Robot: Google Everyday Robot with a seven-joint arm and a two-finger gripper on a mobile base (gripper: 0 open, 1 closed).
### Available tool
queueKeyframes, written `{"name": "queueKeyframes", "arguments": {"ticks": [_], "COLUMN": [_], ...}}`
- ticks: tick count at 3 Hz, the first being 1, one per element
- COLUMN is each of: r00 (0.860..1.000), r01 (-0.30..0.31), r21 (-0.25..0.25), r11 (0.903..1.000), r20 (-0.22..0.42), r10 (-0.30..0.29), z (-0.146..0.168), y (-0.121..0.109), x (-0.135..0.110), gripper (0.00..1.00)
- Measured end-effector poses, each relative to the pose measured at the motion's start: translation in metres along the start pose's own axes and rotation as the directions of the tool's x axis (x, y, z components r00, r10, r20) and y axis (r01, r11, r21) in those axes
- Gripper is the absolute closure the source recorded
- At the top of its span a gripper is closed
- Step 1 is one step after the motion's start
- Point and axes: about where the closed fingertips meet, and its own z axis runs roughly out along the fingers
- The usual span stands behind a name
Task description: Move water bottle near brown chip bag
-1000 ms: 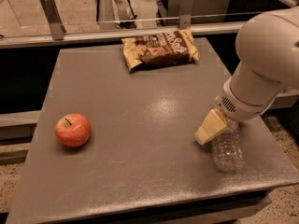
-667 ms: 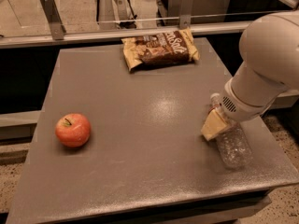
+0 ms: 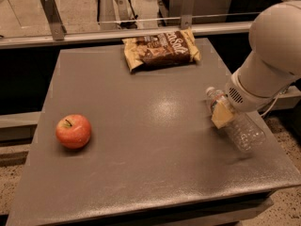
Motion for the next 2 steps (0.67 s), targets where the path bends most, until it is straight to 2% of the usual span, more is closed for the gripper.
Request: {"name": "queueKeyframes", "arguments": {"ticks": [1, 2], "r00": [0.996, 0.976], "r01": [0.066, 0.147], "r21": [-0.002, -0.030], "r11": [0.9978, 0.9887], "r20": [0.059, 0.170], "r10": [-0.066, -0.140], "z": [-0.010, -0.029], "y": [-0.013, -0.027], "x": [-0.021, -0.045], "gripper": [1.00, 1.00]}}
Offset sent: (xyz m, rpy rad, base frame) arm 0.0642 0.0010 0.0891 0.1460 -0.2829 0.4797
